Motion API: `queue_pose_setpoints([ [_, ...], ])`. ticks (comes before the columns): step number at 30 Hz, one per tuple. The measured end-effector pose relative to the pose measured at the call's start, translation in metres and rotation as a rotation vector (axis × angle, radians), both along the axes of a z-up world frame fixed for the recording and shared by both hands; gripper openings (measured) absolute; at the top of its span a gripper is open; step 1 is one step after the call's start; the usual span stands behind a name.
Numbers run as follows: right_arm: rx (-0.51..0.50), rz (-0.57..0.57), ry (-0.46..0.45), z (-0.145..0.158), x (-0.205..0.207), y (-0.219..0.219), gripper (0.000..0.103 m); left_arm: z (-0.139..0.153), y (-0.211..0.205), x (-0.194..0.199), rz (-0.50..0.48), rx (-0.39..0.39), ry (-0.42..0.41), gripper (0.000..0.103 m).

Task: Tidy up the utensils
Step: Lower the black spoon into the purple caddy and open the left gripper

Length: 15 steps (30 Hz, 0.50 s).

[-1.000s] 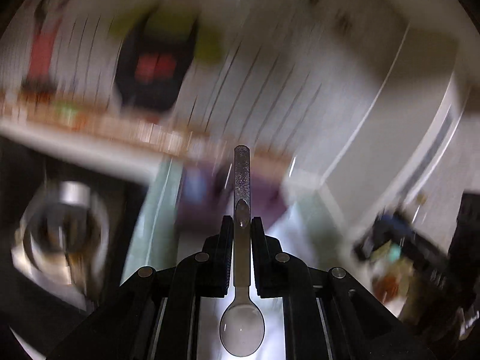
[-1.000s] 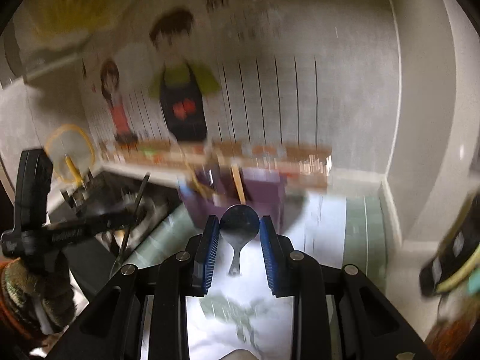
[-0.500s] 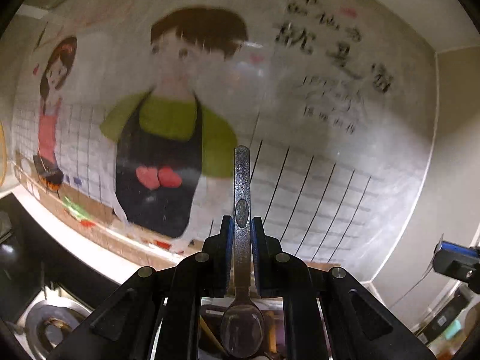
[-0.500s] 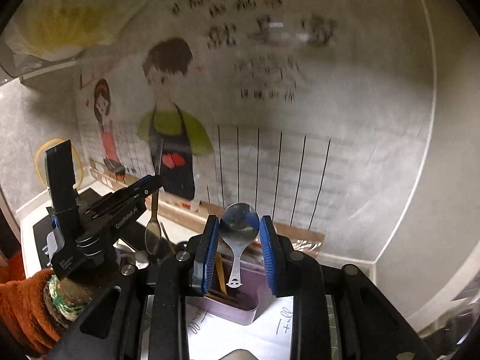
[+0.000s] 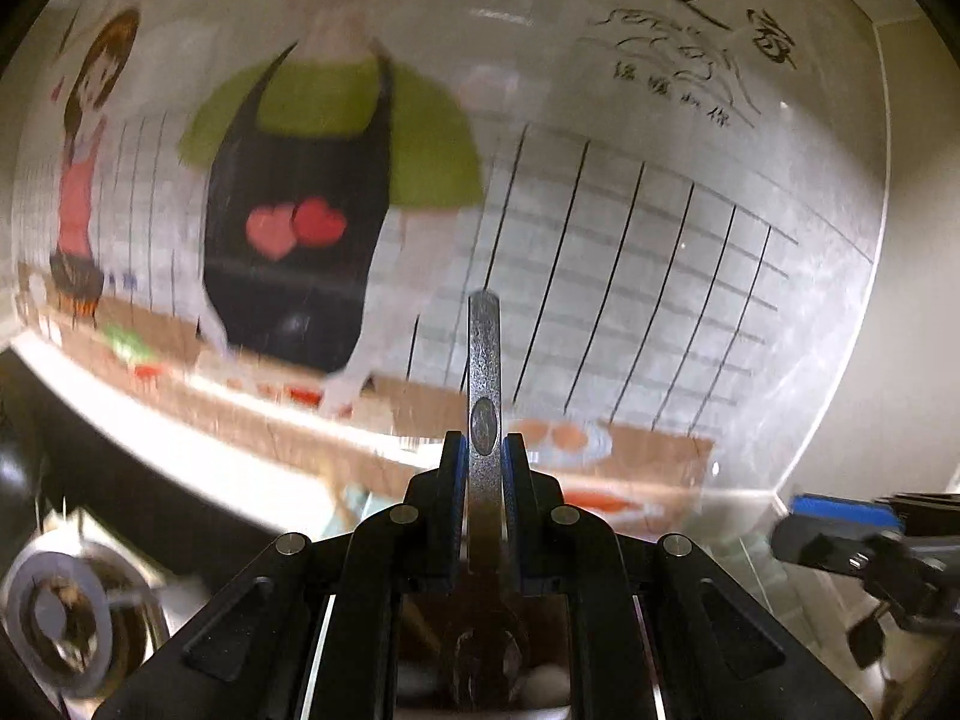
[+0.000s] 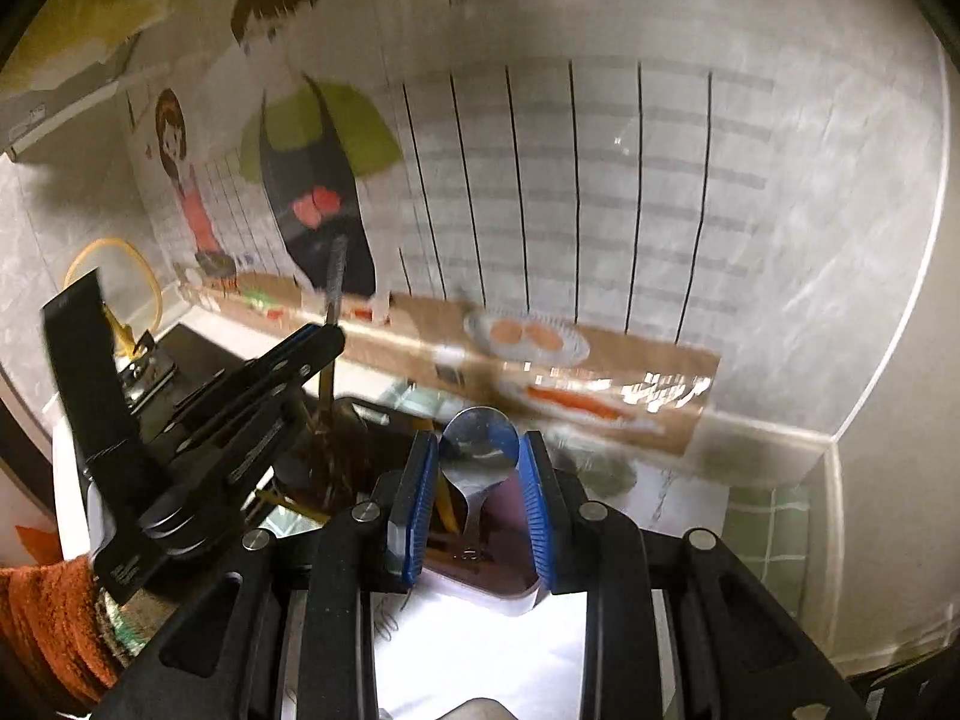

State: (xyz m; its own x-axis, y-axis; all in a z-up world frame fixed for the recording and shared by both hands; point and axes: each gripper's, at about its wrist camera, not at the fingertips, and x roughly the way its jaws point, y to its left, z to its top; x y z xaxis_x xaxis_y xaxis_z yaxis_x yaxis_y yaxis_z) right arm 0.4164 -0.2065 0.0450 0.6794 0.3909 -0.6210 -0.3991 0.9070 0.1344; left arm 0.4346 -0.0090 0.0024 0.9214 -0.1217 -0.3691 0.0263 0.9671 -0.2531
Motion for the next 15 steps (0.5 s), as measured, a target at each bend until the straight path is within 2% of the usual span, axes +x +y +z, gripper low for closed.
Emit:
queue_pose_setpoints([
  [11, -0.021, 0.03, 0.079, -0.034, 0.008, 0.023, 0.026, -0.016, 0.013, -0.026, -0.073, -0.113, 0.116, 0.013],
  [14, 0.009, 0.058, 0.135, -0.042, 0.01, 0.021, 0.027, -0.009, 0.019, -0.023, -0.129, -0.162, 0.17, 0.023],
  [15, 0.014, 0.056, 0.13, -0.042, 0.007, 0.019, 0.027, -0.002, 0.021, -0.027, -0.13, -0.168, 0.164, 0.034],
])
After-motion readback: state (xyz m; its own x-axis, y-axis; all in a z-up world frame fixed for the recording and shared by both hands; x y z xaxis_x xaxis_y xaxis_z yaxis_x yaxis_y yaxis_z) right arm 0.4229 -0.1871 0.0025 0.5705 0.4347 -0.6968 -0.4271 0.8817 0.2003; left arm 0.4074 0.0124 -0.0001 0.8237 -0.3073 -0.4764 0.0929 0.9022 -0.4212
